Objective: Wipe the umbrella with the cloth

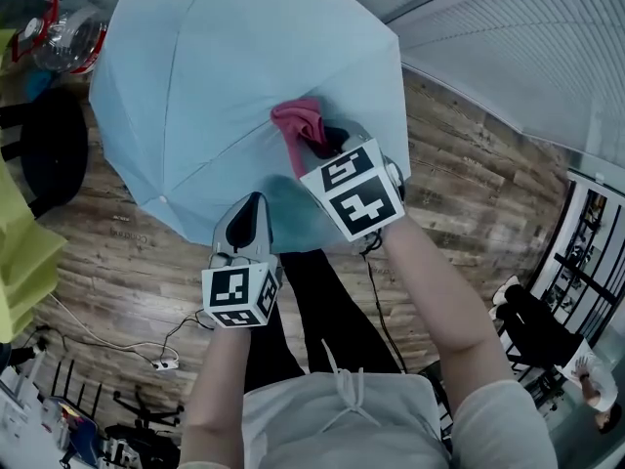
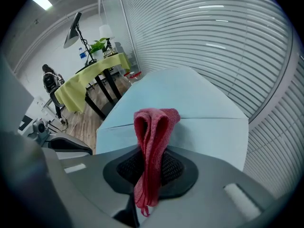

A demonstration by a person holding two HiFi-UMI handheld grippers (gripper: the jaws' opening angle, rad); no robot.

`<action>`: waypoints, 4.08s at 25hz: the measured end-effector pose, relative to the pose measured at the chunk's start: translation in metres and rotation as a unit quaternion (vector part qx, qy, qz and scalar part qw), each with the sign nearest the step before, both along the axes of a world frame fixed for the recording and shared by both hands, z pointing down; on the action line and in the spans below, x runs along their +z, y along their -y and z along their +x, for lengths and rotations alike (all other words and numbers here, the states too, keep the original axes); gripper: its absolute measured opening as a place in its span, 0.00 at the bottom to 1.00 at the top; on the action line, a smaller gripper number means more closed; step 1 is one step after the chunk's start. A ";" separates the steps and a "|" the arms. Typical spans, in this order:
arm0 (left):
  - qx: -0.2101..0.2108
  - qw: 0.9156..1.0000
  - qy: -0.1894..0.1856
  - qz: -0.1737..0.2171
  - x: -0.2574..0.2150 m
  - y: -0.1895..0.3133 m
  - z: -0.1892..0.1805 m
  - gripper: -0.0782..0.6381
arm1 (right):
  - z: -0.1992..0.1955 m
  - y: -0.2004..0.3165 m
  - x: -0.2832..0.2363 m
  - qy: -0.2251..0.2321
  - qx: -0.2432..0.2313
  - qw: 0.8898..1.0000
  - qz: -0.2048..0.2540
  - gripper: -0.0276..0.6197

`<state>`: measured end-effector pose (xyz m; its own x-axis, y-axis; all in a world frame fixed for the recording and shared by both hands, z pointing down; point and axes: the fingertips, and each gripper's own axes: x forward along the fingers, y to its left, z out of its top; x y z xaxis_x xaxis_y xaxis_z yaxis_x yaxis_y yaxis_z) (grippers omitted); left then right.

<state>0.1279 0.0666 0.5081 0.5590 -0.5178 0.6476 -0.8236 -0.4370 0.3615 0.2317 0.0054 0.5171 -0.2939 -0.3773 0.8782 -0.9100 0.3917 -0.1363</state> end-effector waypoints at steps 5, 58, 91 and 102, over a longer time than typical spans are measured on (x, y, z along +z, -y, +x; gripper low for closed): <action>0.006 1.000 0.007 0.006 -0.005 0.004 0.024 0.12 | 0.032 0.003 -0.007 -0.006 0.005 1.000 0.006 0.13; 0.083 0.994 -0.032 0.058 -0.102 0.034 0.039 0.12 | 0.099 -0.020 -0.109 -0.068 0.193 0.974 0.092 0.13; 0.140 0.925 -0.095 0.341 -0.526 -0.067 -0.228 0.12 | -0.189 -0.209 -0.491 -0.059 0.266 0.892 0.362 0.13; 0.144 0.923 -0.113 0.338 -0.536 -0.080 -0.225 0.12 | -0.198 -0.214 -0.498 -0.055 0.260 0.895 0.359 0.13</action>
